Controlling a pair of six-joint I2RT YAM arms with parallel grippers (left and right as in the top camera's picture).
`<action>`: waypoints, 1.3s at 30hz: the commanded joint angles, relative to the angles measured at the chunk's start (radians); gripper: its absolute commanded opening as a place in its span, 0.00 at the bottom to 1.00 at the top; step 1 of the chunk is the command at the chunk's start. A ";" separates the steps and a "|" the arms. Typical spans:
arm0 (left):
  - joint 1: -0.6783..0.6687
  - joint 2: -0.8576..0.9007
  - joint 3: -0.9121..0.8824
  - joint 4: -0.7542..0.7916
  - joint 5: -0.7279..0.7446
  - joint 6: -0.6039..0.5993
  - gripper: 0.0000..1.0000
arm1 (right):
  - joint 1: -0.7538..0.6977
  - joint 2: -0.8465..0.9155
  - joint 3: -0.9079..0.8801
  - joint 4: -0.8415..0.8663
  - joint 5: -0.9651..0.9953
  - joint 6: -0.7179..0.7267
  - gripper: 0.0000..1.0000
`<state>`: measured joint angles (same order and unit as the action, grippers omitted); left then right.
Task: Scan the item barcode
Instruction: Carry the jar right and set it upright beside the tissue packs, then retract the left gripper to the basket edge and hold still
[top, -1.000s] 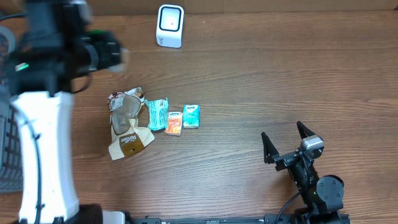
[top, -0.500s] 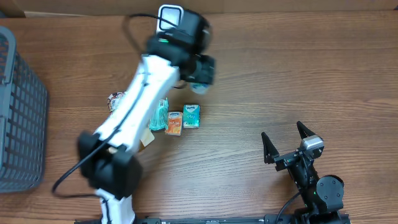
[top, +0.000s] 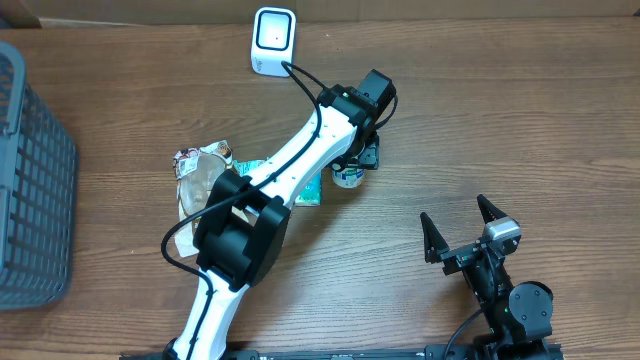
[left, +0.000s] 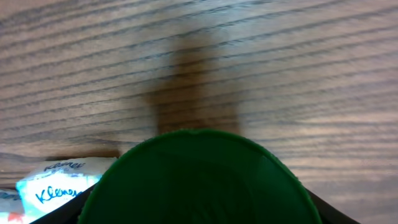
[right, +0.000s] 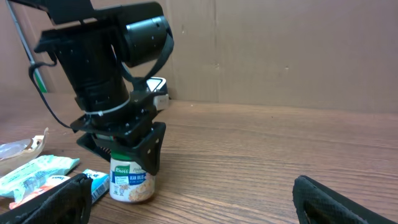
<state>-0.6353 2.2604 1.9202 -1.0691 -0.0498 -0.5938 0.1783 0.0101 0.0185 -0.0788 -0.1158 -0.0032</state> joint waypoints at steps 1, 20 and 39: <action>-0.005 0.008 0.005 0.000 -0.002 -0.064 0.73 | 0.005 -0.007 -0.010 0.006 0.003 0.002 1.00; 0.050 -0.179 0.016 -0.031 0.116 0.113 0.86 | 0.005 -0.007 -0.010 0.006 0.003 0.002 1.00; 0.698 -0.572 0.014 -0.308 0.262 0.510 1.00 | 0.005 -0.007 -0.010 0.006 0.003 0.002 1.00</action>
<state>-0.0509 1.6917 1.9266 -1.3548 0.1646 -0.1749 0.1783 0.0101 0.0185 -0.0784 -0.1154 -0.0032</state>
